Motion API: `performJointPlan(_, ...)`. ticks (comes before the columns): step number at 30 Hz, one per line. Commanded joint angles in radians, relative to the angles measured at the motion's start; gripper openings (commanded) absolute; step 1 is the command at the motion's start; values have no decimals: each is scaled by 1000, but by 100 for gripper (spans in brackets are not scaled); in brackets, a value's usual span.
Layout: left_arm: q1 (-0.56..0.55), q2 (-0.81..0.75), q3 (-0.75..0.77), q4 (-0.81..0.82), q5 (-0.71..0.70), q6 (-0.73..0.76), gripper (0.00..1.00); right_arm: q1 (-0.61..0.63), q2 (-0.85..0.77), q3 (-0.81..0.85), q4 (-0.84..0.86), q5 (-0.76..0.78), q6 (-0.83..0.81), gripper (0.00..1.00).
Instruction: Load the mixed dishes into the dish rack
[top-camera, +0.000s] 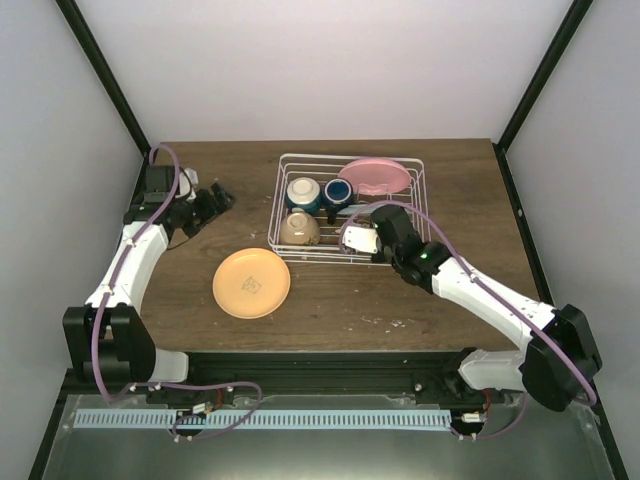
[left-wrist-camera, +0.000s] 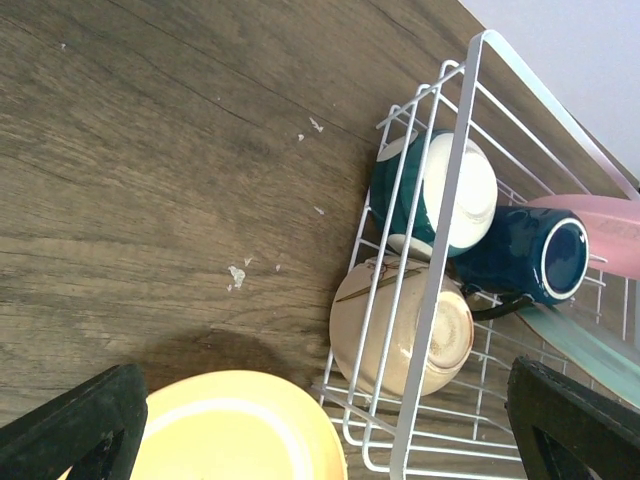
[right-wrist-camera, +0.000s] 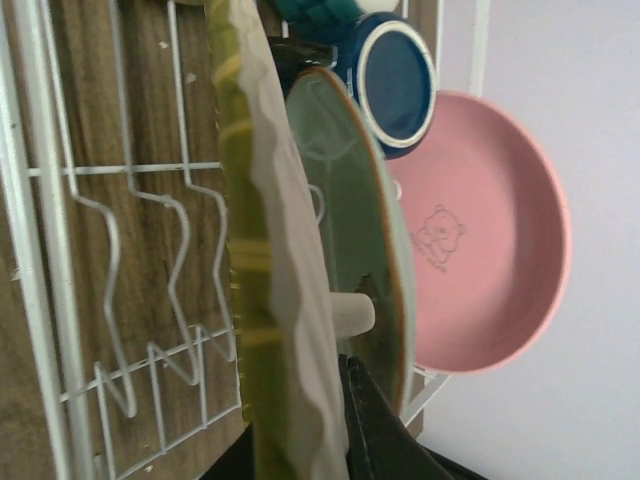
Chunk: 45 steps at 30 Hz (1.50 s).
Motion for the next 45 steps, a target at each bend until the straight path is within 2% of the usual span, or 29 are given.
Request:
performJointPlan(1, 8, -3, -2, -6, 11, 12, 100, 7, 3, -1, -12, -10, 52, 1)
performJointPlan(8, 10, 10, -1, -9, 21, 19, 100, 6, 29, -21, -39, 0, 99, 1)
performJointPlan(12, 10, 16, -1, -23, 20, 24, 100, 6, 71, -24, -35, 26, 119, 10)
performJointPlan(17, 10, -1, -27, -49, 16, 12, 100, 7, 122, -26, -3, 76, 126, 13)
performJointPlan(19, 9, -14, -49, -59, 15, 11, 100, 6, 127, -18, 7, 69, 136, 17)
performJointPlan(23, 9, -32, -68, -112, 7, 19, 100, 6, 123, -7, 2, 57, 152, 31)
performJointPlan(28, 7, -73, -96, -162, -11, 20, 100, 7, 91, 35, -71, -17, 210, 51)
performJointPlan(35, -9, -103, -114, -287, -56, 24, 100, 65, 41, 115, -206, -143, 254, 71)
performJointPlan(40, -23, -107, -115, -379, -153, 8, 100, 120, 26, 202, -281, -271, 342, 77)
performJointPlan(45, -23, -84, -135, -416, -201, 0, 100, 121, 43, 293, -238, -312, 432, 80)
